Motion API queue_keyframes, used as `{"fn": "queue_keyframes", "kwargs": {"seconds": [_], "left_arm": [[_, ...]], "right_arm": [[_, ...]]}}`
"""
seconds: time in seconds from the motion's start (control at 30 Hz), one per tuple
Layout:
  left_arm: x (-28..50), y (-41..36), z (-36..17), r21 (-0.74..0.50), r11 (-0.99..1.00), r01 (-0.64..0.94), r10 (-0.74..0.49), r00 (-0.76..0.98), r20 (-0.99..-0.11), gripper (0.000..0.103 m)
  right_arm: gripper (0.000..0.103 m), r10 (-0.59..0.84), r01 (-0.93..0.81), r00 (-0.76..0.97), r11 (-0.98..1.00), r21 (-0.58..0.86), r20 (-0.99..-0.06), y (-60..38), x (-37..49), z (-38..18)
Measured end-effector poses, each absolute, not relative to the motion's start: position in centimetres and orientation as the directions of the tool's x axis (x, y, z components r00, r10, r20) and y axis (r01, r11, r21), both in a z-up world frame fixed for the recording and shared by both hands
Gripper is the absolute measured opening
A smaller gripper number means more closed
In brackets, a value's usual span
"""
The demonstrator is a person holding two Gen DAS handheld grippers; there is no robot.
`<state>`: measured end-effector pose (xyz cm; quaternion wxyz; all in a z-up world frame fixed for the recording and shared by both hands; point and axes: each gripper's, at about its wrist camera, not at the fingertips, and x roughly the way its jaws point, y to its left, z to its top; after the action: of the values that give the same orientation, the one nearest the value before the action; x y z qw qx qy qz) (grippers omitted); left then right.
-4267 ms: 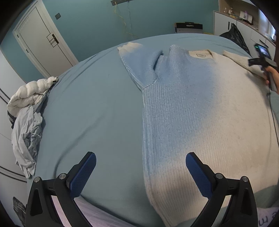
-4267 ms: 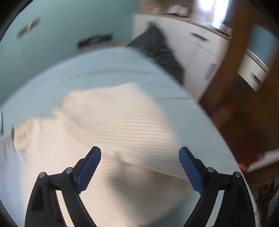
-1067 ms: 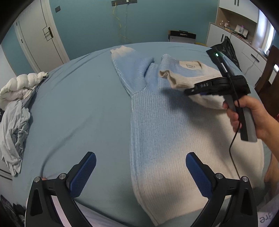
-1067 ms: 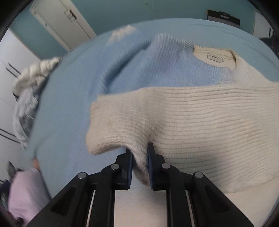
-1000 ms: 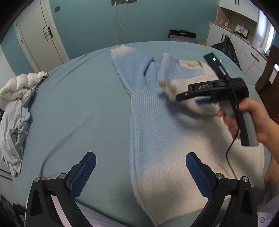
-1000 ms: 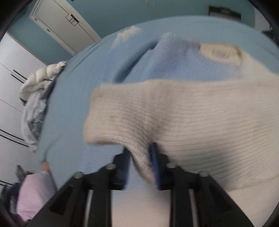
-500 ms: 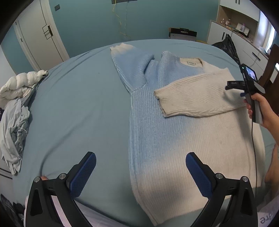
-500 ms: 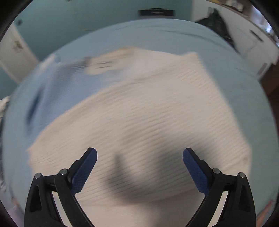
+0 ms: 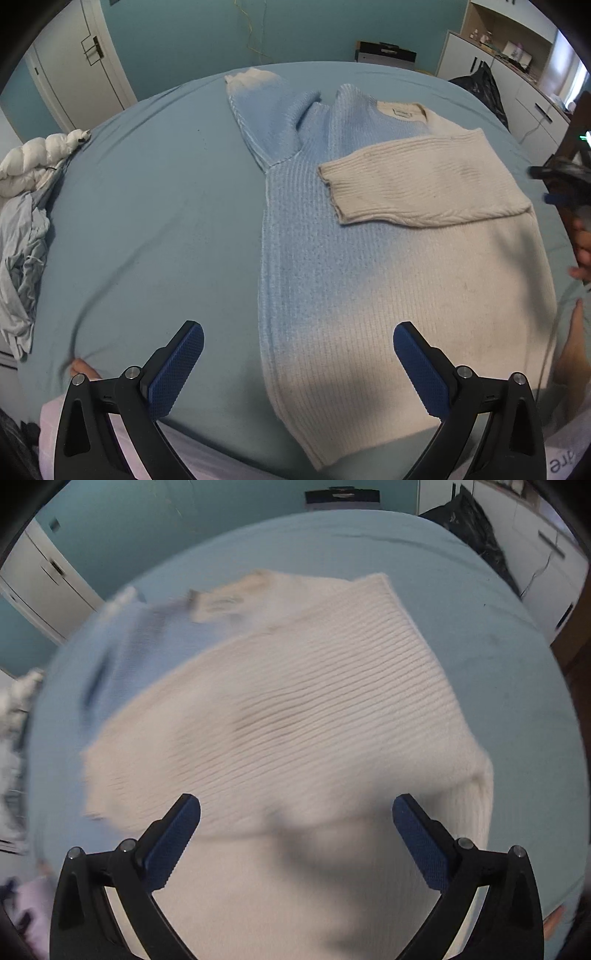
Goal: Fold small clothes
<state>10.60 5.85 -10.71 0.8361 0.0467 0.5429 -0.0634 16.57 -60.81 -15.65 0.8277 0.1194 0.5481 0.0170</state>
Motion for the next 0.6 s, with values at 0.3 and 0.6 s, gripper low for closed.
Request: {"fn": "queue_keyframes", "kwargs": {"seconds": [0.3, 0.6], "left_arm": [[9.9, 6.8, -9.1, 0.009, 0.991, 0.136, -0.055, 0.454, -0.889, 0.103], [11.0, 8.4, -10.8, 0.048, 0.995, 0.087, 0.009, 0.4, -0.916, 0.103]], "right_arm": [[0.102, 0.398, 0.092, 0.427, 0.874, 0.477, -0.812, -59.0, 0.0, -4.9], [0.102, 0.149, 0.128, 0.427, 0.967, 0.222, -0.892, -57.1, -2.9, -9.4]]}}
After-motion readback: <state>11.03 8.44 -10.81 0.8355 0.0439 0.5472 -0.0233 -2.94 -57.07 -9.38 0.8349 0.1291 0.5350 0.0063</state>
